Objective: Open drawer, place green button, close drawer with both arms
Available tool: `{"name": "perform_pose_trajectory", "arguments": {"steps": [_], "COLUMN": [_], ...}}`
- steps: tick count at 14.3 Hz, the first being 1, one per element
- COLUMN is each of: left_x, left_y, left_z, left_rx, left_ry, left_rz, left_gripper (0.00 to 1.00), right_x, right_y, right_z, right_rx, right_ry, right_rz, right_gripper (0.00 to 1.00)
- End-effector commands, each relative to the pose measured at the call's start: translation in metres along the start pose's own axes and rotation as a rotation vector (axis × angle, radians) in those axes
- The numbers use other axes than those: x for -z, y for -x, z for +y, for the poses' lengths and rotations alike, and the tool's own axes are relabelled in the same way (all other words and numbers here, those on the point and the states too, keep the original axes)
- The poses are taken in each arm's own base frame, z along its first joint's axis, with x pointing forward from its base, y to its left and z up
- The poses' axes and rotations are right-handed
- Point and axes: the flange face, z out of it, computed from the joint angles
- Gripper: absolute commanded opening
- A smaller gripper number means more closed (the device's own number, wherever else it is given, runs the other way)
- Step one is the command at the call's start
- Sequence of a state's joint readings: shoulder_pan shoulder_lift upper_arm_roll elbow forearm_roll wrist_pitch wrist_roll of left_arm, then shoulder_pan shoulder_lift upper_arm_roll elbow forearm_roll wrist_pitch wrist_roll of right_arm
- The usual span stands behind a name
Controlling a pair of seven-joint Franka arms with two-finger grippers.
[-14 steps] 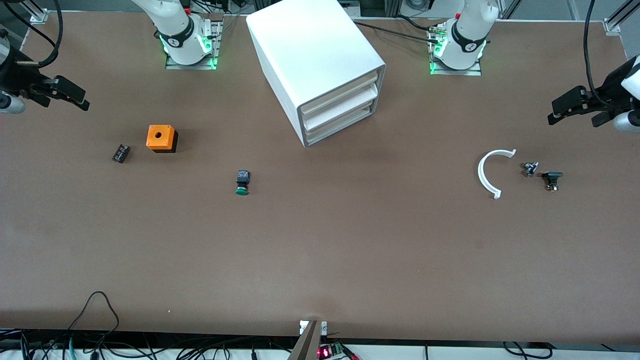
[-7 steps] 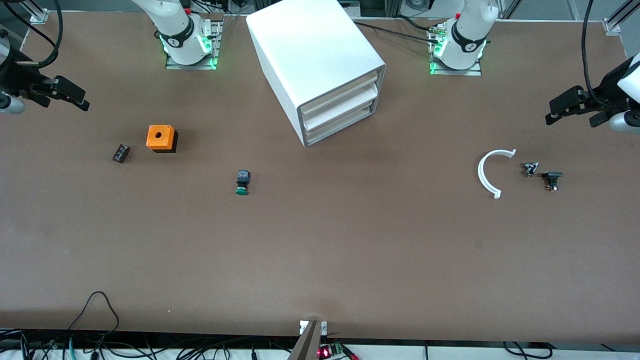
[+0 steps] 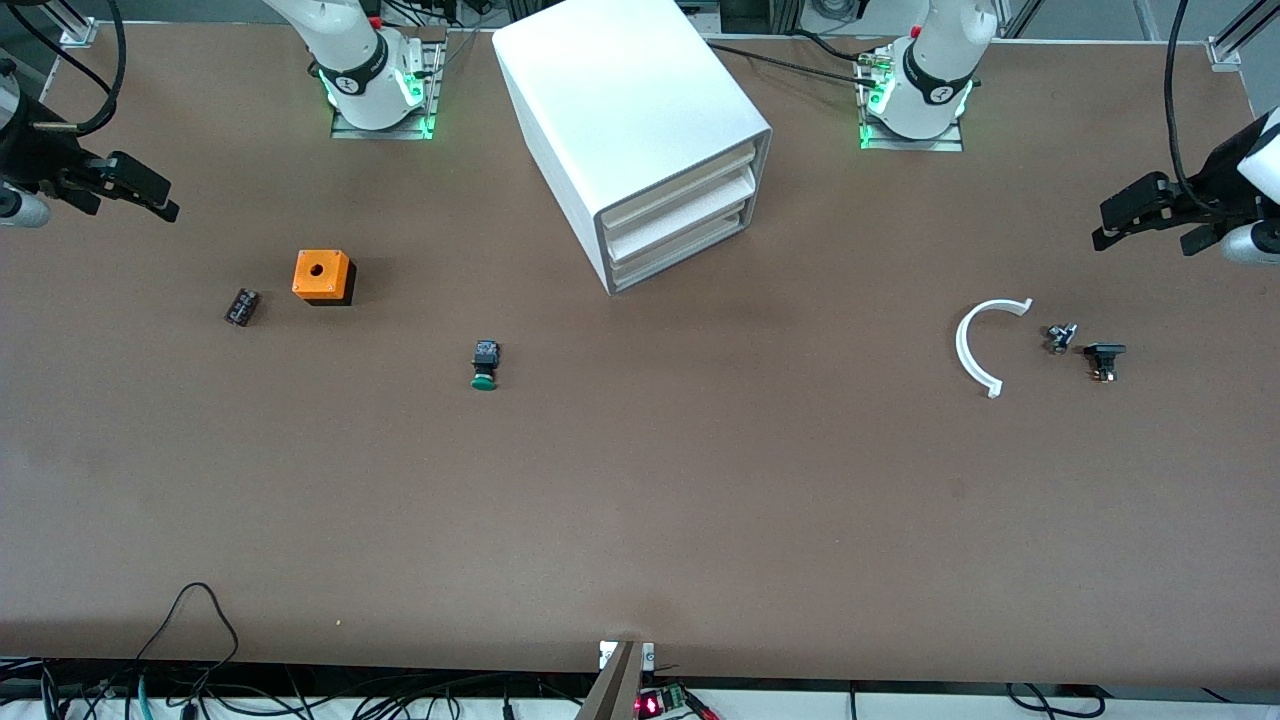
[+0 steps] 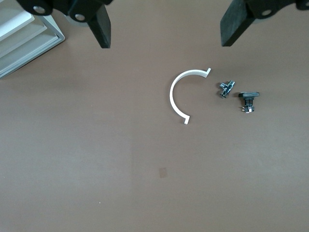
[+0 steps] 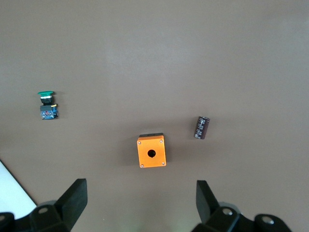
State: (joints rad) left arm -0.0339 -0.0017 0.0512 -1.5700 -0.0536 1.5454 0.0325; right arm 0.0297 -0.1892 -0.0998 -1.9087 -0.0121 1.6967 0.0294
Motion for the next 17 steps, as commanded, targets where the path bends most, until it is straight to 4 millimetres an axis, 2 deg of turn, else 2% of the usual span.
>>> {"name": "perform_pose_trajectory", "arguments": {"steps": [1, 4, 5, 7, 9, 10, 11, 13, 14, 15, 17], "left_x": [0.006, -0.027, -0.054, -0.106, -0.145, -0.172, -0.188, -0.241, -0.28, -0.3, -0.346], "left_y": [-0.005, -0.022, -0.028, -0.039, -0.047, -0.051, -0.052, -0.055, -0.056, -0.055, -0.046], "left_z": [-0.001, 0.021, 0.041, 0.051, 0.083, 0.097, 0.111, 0.125, 0.132, 0.135, 0.143], "left_rx": [-0.02, -0.065, -0.097, -0.108, -0.163, -0.185, -0.207, -0.184, -0.149, -0.123, -0.1], "left_ry": [0.008, 0.021, 0.027, 0.031, 0.04, 0.045, 0.057, 0.167, 0.249, 0.317, 0.439], "left_rz": [-0.004, -0.035, -0.06, -0.107, -0.162, -0.207, -0.233, -0.31, -0.378, -0.418, -0.494], "left_gripper": [1.0, 1.0, 1.0, 1.0, 1.0, 1.0, 1.0, 1.0, 1.0, 1.0, 1.0], "right_x": [0.005, 0.001, 0.001, -0.004, -0.022, -0.027, -0.034, -0.032, -0.033, -0.039, -0.061], "right_y": [-0.003, -0.004, -0.005, -0.007, -0.016, -0.019, -0.022, -0.026, -0.026, -0.028, -0.043], "right_z": [-0.003, -0.007, -0.005, -0.004, -0.005, -0.007, -0.007, -0.01, -0.012, -0.013, -0.035], "right_rx": [0.014, 0.018, 0.013, 0.011, 0.019, 0.023, 0.023, 0.023, 0.015, 0.027, 0.049], "right_ry": [0.01, 0.015, 0.013, 0.012, 0.016, 0.019, 0.018, 0.011, 0.011, 0.013, 0.016], "right_rz": [0.014, 0.005, 0.004, -0.003, -0.039, -0.048, -0.057, -0.058, -0.064, -0.074, -0.074], "right_gripper": [1.0, 1.0, 1.0, 1.0, 1.0, 1.0, 1.0, 1.0, 1.0, 1.0, 1.0]}}
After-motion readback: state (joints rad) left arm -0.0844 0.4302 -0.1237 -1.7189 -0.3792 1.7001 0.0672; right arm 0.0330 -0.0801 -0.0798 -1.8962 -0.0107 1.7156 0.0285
